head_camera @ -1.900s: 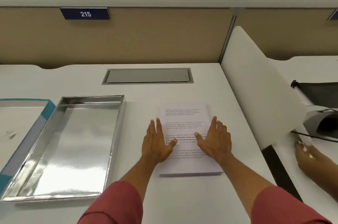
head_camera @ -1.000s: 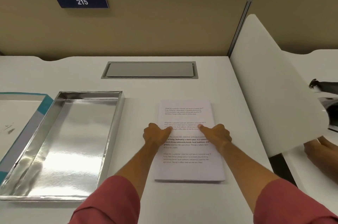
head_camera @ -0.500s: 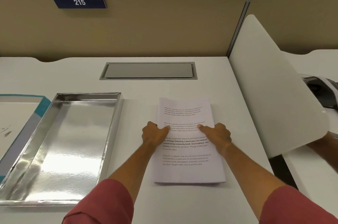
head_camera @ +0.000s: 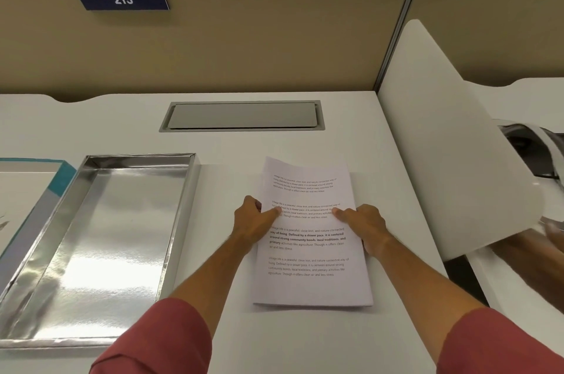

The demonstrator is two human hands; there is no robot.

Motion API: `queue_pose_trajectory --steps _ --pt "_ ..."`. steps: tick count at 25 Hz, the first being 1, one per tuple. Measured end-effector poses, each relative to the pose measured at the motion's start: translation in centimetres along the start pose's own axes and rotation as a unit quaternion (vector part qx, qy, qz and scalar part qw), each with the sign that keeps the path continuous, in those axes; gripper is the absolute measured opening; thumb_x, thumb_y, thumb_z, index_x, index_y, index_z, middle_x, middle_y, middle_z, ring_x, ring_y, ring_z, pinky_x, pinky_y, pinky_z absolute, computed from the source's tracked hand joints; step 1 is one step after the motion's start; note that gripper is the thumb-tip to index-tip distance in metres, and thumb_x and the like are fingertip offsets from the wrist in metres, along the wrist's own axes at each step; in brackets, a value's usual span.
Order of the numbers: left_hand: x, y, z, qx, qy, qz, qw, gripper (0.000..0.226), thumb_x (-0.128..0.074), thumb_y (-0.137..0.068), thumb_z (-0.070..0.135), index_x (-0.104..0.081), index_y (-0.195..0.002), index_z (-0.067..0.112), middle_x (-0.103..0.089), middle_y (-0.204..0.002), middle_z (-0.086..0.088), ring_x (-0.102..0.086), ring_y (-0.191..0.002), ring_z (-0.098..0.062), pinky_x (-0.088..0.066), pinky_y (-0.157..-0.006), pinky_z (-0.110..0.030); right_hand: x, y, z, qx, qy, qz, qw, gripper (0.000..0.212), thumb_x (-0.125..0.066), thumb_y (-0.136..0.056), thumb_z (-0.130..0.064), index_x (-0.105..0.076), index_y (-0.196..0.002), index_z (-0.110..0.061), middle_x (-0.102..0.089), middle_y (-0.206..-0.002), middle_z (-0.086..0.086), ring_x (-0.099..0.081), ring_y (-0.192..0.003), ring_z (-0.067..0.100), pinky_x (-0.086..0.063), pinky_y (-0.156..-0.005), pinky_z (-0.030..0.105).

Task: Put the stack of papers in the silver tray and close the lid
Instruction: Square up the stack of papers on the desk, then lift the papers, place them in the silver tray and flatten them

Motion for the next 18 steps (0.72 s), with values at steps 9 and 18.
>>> queue_pose_trajectory --steps 9,18 --pt "1.2 -1.3 -1.6 0.065 0.138 -0.043 0.987 0.050 -0.078 -0.071 0.015 -0.053 -0.114 0.011 -0.064 -0.114 -0.010 -0.068 -0.100 -0.032 -0.055 -0.091 -0.050 0.7 -0.2 -0.2 -0.020 -0.067 -0.056 0.996 0.014 -0.063 -0.089 -0.006 -0.058 -0.075 -0.004 -0.070 -0.083 0.011 -0.065 -0.071 0.025 -0.050 -0.060 0.029" --pt "5.3 1.7 4.2 -0.108 0.139 -0.023 0.984 0.024 -0.071 -0.084 0.009 -0.063 -0.106 0.008 -0.073 -0.102 -0.010 -0.072 -0.094 -0.025 -0.058 -0.087 -0.043 2.1 2.6 -6.0 0.172 -0.093 -0.048 0.980 0.009 -0.061 -0.092 -0.008 -0.061 -0.100 -0.010 -0.071 -0.102 0.011 -0.070 -0.091 0.029 -0.058 -0.071 0.035"
Point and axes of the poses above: each hand's wrist, its own y-axis away from the middle knuckle, its own x-axis out of the back of the hand, z = x × y, the point moved 4 cm from there along -y, towards the middle knuckle
